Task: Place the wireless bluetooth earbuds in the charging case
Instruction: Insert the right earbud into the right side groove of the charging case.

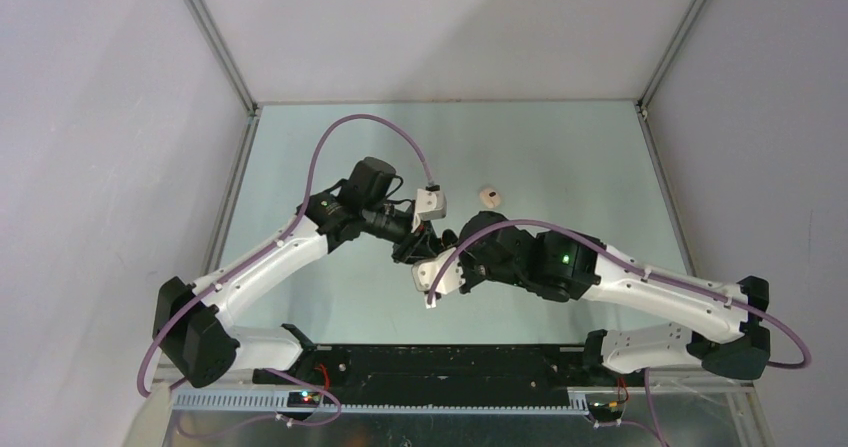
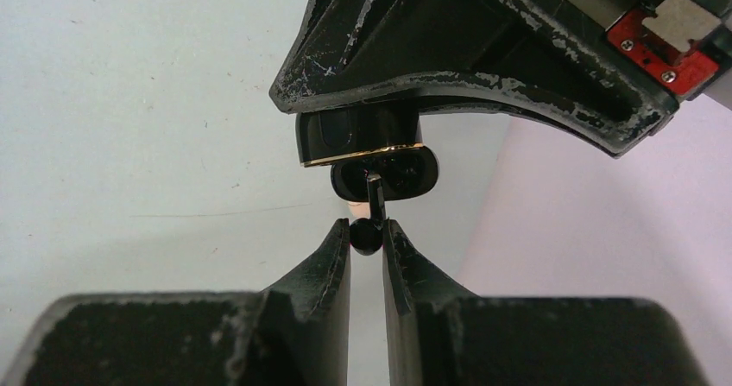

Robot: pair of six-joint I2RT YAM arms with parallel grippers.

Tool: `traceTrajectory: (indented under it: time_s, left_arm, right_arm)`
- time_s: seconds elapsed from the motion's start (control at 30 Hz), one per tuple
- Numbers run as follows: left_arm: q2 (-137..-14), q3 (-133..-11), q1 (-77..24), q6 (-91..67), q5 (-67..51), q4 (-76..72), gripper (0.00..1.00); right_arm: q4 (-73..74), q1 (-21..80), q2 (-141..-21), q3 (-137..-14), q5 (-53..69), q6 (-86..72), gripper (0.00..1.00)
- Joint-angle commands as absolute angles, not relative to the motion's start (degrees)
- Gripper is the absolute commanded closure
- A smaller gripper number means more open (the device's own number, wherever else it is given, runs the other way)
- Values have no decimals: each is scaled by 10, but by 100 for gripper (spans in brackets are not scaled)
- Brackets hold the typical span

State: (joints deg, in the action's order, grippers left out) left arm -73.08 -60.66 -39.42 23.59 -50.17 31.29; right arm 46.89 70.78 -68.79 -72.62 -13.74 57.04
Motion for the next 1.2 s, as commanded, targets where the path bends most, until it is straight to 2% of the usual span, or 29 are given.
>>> traceTrajectory:
  time_s: [0.0, 0.7, 1.17]
  left_arm:
    - [-729, -622, -392, 252, -535, 318, 100]
    - [-729, -601, -361, 204, -583, 268, 100]
    - [-730, -595, -362, 191, -563, 251, 100]
  right_arm:
    - [476, 720, -690, -746, -156, 564, 90]
    - [463, 763, -728, -742, -254, 580, 92]
    - [460, 777, -738, -752, -253, 573, 95]
